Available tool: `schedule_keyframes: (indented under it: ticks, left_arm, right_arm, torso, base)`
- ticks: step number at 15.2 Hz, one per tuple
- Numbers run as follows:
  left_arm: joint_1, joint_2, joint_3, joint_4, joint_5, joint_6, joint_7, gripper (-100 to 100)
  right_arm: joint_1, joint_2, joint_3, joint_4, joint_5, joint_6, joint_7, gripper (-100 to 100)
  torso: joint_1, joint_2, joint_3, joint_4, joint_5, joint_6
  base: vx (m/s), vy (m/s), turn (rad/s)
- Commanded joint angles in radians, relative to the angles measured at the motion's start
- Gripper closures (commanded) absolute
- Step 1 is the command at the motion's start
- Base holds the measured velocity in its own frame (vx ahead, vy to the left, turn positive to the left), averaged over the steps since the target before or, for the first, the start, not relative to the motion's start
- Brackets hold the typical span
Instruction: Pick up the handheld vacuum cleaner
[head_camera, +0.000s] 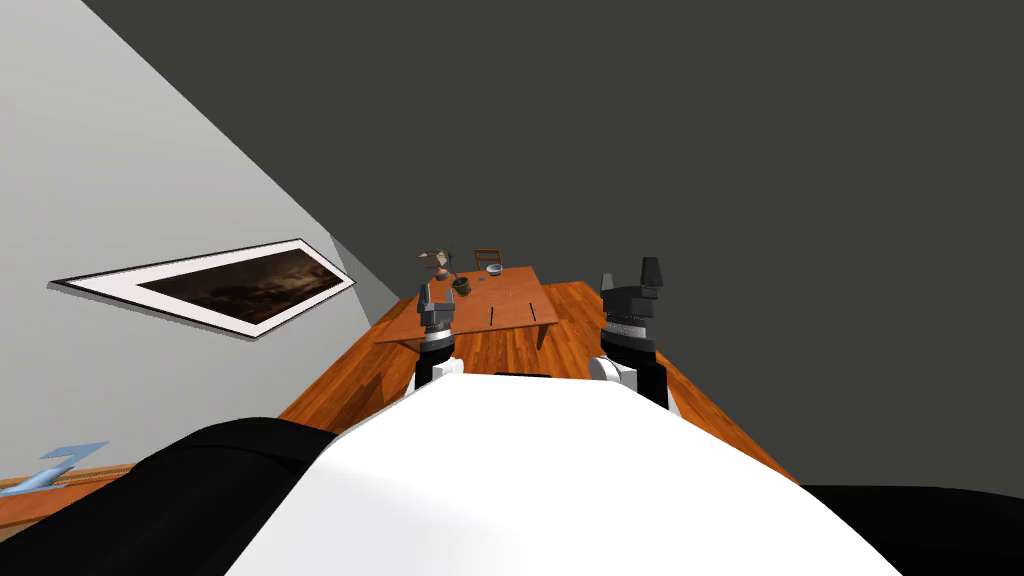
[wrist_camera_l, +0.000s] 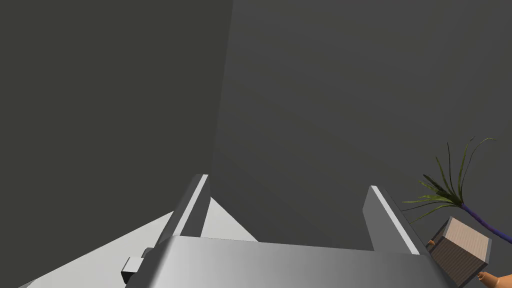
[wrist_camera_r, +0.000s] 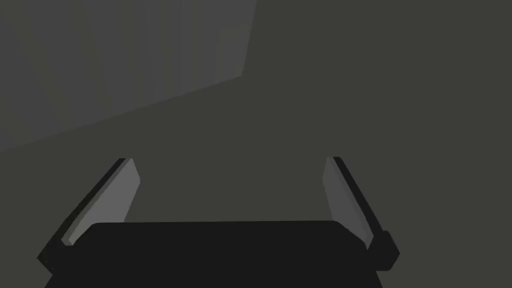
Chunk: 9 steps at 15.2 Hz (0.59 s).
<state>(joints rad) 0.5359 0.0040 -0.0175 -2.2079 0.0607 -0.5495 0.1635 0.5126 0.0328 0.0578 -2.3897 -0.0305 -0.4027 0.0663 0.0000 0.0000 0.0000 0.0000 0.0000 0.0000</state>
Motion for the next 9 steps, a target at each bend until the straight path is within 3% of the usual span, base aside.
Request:
schedule_keyframes:
  ticks: [1,6,8,9]
  left_arm:
    - [0.0,0.0,0.0,0.0,0.0,0.0,0.0,0]
    - [0.0,0.0,0.0,0.0,0.0,0.0,0.0,0]
    - [0.0,0.0,0.0,0.0,0.0,0.0,0.0,0]
    - [0.0,0.0,0.0,0.0,0.0,0.0,0.0,0]
  right_arm:
    - [-0.009,-0.039,-0.002,0.016,-0.001,0.01,-0.014,-100]
    - [-0.046,-0.123,-0.012,0.08,-0.005,0.052,-0.071,-100]
    - [-0.084,-0.172,-0.023,0.135,-0.01,0.094,-0.121,-100]
    - [-0.084,-0.172,-0.023,0.146,-0.01,0.094,-0.129,-100]
  torso:
    - [0.0,0.0,0.0,0.0,0.0,0.0]
    - [-0.001,-0.001,-0.001,0.0,0.0,0.0]
    - [-0.001,-0.002,-0.001,0.0,0.0,0.0]
    - [-0.001,-0.002,-0.001,-0.001,0.0,-0.001]
  base:
    - [0.003,0.001,0.018]
    - [0.012,-0.001,0.055]
    - [0.019,-0.001,0.09]
    - [0.021,-0.002,0.082]
